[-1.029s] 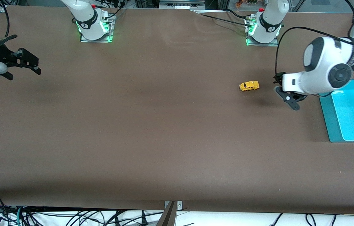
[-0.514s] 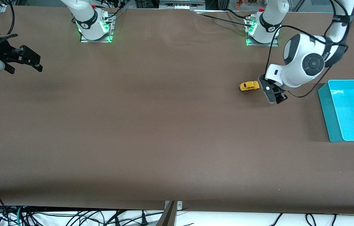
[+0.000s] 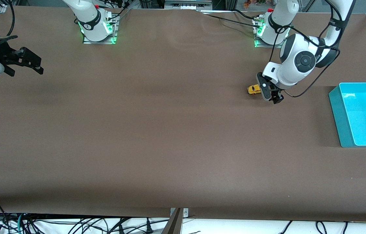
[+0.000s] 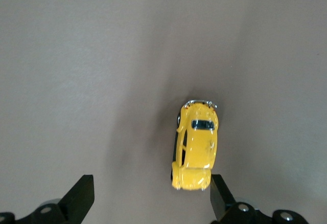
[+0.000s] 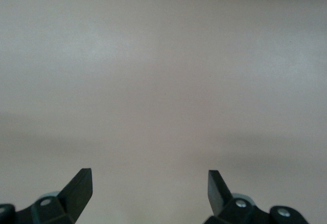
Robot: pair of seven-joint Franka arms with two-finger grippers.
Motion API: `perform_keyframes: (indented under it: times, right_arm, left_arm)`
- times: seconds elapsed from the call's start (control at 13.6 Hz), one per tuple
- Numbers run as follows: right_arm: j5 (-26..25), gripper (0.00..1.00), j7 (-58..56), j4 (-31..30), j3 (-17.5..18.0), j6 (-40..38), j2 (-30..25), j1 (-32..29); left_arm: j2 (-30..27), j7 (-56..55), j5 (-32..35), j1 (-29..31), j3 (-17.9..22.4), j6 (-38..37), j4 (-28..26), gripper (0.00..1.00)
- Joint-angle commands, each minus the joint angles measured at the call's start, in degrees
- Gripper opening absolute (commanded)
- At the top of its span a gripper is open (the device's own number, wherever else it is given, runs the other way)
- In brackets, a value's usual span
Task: Wind and store yellow beetle car
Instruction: 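Move the left gripper toward the rolling car while the right gripper withdraws, then lower the left gripper onto the yellow car and grasp it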
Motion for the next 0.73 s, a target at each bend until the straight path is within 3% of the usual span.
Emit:
perform_keyframes:
  times: [0.0, 0.22, 0.66]
  right_arm:
    - [0.6, 1.0, 0.9, -0.2, -0.8, -0.2, -0.5, 0.2]
    - [0.5, 1.0, 0.5, -0.2, -1.4, -0.4, -0.1, 0.2]
    - [-0.4, 1.0, 0.4, 0.6, -2.3, -0.7, -0.2, 0.2]
  left_arm:
    - [-1.1, 1.6, -0.3, 0.4, -1.0, 6.2, -4.7, 1.0]
    - [1.0, 1.6, 0.9, 0.3, -2.1, 7.3, -6.0, 1.0]
    - [6.9, 1.5, 2.6, 0.7, -2.2, 19.1, -9.3, 1.0]
